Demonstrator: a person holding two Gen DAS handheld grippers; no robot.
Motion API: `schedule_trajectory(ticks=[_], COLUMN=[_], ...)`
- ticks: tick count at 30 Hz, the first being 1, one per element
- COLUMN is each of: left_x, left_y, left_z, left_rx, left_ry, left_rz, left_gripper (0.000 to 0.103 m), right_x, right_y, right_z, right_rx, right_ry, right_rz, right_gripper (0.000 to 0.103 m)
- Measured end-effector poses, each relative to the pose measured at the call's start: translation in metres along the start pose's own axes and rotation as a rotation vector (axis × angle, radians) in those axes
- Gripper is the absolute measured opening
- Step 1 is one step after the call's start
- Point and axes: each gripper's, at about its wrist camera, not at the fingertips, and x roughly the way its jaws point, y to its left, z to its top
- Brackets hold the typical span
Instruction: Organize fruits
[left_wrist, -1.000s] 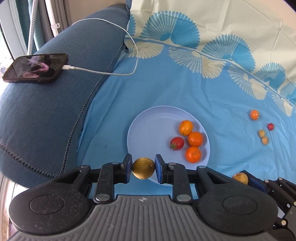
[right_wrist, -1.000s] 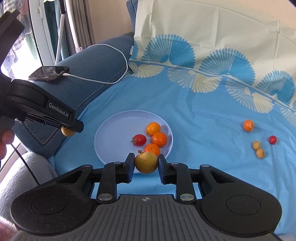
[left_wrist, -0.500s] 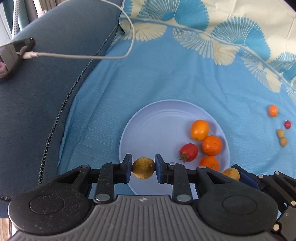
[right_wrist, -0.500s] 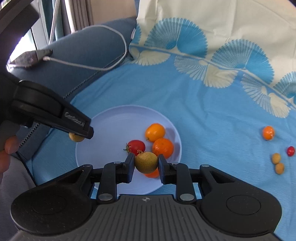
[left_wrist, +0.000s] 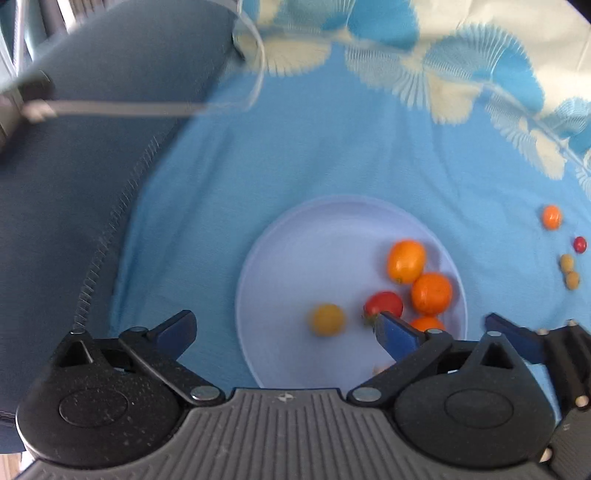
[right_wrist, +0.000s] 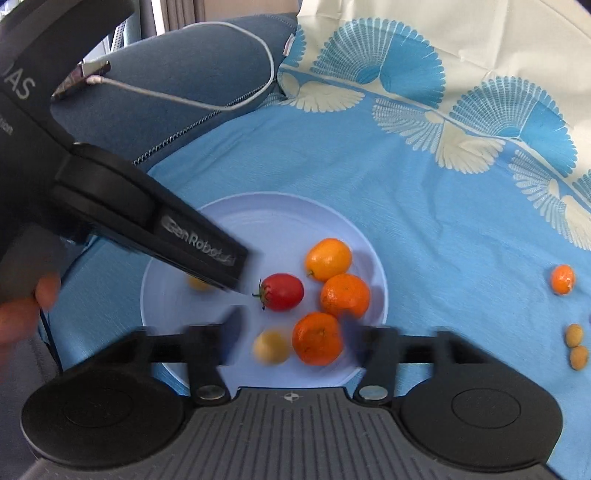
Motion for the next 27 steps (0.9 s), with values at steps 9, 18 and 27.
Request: schedule_trajectory(ticks=[9, 18, 27], left_x=[-0.071, -0.139, -0.195], left_y=[0.012, 0.003, -0.003], left_z=[-0.035, -0.092, -0.126], left_rx=[-0.005, 0.020, -0.041], left_ry=[-0.031, -0.083, -0.194], left_rz=[0.030, 0.051, 0.051], left_gripper=[0.103, 0.103, 0.103], right_x=[-0.089, -0.165, -0.225], right_y=[0.004, 0.027, 0.033], right_z=[-0.023, -0.060, -0.085], right_rx=[0.051, 0.071, 0.073], right_ry=[-0.069, -0.184, -0.325], right_rz=[-0.030, -0.077, -0.159], right_gripper=[0.097, 0.102, 0.102])
